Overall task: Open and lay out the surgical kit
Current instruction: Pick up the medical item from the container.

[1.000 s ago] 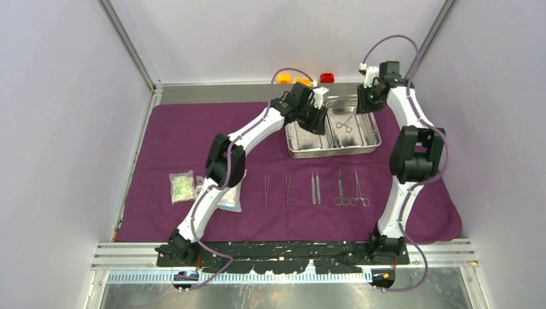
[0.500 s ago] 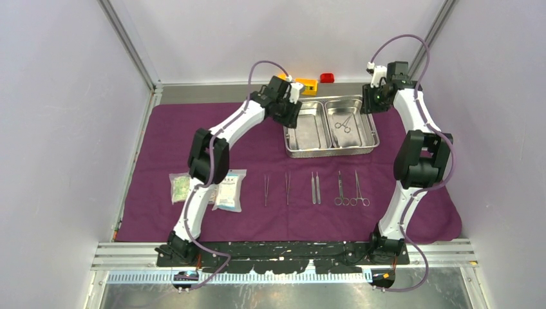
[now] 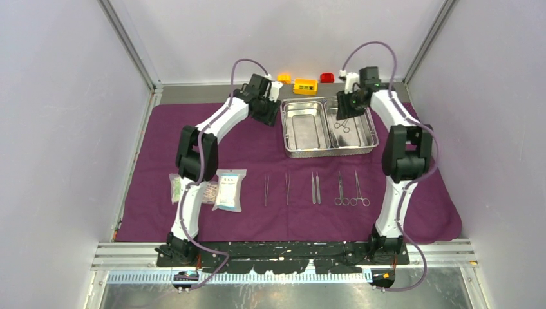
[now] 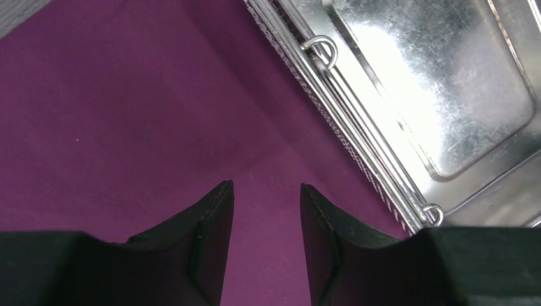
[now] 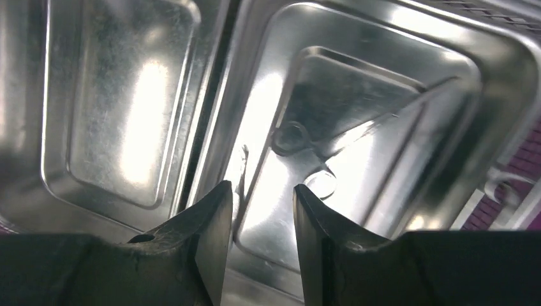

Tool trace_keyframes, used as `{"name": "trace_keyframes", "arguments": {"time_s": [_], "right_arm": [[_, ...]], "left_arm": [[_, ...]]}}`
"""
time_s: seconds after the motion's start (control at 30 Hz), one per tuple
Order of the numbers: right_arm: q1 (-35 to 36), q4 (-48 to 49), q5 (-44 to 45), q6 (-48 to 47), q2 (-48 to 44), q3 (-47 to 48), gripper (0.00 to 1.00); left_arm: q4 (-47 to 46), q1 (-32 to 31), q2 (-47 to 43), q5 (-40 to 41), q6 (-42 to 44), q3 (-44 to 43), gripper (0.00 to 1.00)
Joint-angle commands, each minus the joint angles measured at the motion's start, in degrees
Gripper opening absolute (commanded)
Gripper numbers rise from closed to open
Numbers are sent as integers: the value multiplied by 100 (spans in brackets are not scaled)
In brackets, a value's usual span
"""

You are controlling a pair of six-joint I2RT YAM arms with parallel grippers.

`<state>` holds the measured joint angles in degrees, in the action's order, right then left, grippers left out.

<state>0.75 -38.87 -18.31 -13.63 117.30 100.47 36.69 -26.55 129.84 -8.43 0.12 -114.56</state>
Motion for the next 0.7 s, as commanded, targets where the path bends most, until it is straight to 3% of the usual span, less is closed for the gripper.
{"name": "trace_keyframes", "arguments": {"time_s": [0.0,0.67], "right_arm": [[392,171,115,-281,300,117,45],[557,402,119,-459,395,-394,40]], "left_arm": [[-22,-23,-431,-241,253,-168,46],[140,53,-750,-247,427,-311,48]]}}
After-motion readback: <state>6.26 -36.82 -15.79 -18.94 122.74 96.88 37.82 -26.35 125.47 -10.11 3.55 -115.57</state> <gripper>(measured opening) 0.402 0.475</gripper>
